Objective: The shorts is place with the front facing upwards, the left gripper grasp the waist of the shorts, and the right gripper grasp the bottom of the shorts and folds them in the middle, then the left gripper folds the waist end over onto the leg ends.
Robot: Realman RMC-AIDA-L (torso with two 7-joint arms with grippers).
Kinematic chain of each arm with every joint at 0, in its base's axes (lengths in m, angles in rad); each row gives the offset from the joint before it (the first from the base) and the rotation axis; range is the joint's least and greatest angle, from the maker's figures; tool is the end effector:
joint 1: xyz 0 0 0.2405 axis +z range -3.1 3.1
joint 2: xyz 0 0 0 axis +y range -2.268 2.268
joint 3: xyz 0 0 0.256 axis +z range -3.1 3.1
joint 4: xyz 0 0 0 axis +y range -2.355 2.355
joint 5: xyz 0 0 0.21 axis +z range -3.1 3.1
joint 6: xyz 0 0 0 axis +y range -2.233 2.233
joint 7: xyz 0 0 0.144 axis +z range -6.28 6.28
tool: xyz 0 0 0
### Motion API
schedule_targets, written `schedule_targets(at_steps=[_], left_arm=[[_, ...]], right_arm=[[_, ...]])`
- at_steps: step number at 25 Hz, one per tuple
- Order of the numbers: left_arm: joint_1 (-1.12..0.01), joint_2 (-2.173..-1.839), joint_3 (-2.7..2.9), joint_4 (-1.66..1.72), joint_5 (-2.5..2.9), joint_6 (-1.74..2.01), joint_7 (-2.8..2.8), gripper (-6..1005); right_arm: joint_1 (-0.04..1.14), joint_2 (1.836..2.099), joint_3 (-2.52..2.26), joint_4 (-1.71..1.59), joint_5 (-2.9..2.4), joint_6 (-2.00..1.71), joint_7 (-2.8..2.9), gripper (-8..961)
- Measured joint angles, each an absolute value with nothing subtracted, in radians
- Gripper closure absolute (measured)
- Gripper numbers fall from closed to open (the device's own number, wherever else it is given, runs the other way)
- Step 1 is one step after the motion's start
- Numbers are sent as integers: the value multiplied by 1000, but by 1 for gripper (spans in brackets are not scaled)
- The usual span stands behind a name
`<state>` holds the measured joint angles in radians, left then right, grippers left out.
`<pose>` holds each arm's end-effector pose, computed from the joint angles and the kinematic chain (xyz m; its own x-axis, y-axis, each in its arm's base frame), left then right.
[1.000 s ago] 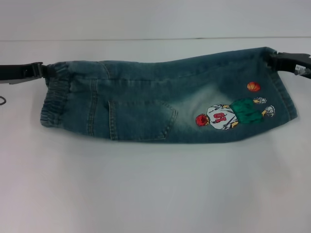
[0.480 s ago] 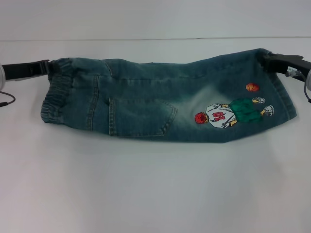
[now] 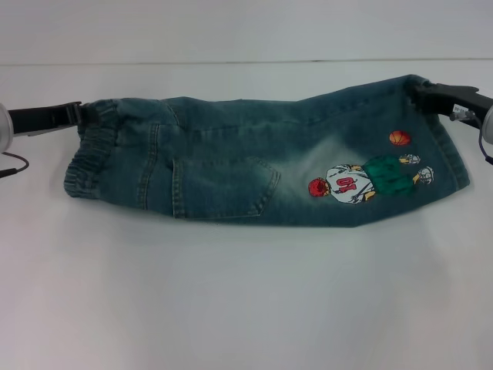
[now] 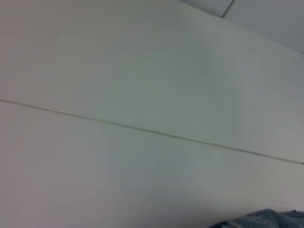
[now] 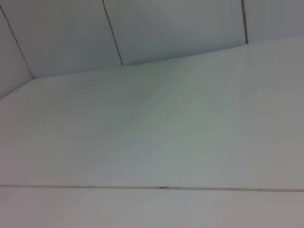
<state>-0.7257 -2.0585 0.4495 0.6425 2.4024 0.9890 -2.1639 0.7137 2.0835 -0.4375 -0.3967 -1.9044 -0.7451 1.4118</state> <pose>-0.2993 0.4225 0.0372 0.3436 0.7117 0.6127 0.9328 -0.1833 -0.3102 0.3049 0.4264 0.0050 0.5721 -0.4631 -0.6770 -0.8197 -0.2955 -0.4906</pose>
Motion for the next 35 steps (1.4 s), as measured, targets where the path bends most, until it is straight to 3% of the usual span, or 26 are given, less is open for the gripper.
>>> schedule_targets(at_steps=[5,10,13,18,22,26,30,35], left_arm=[[-721,-2052,447,653,2401,1010,-2178,923],[-716,-2041,448,663,2406,1036,-2184,746],[-708,-2041,446,671,2407,1041,-2184,651],[-672,-2036,438,732,2382,1104,-2184,500],[-656,-2016,440,759,2387,1180,-2212,328],[-661,-1979,440,771,2444,1304,-2282,191],[-671,-1962,462,832,2505,1456,-2299,108],[-680,-1956,491,863,2596,1485,-2294,109]], right_arm=[[707,2085,-439,-393,-1866,-745,1397,898],[706,2085,-440,-388,-1859,-752,1400,846],[706,2085,-438,-388,-1859,-753,1400,620],[697,2083,-432,-390,-1853,-757,1405,370],[675,2073,-431,-393,-1812,-828,1434,287],[653,2044,-442,-421,-1798,-975,1519,205],[645,1990,-522,-452,-1823,-1154,1620,119],[643,1938,-645,-509,-1872,-1343,1709,25]])
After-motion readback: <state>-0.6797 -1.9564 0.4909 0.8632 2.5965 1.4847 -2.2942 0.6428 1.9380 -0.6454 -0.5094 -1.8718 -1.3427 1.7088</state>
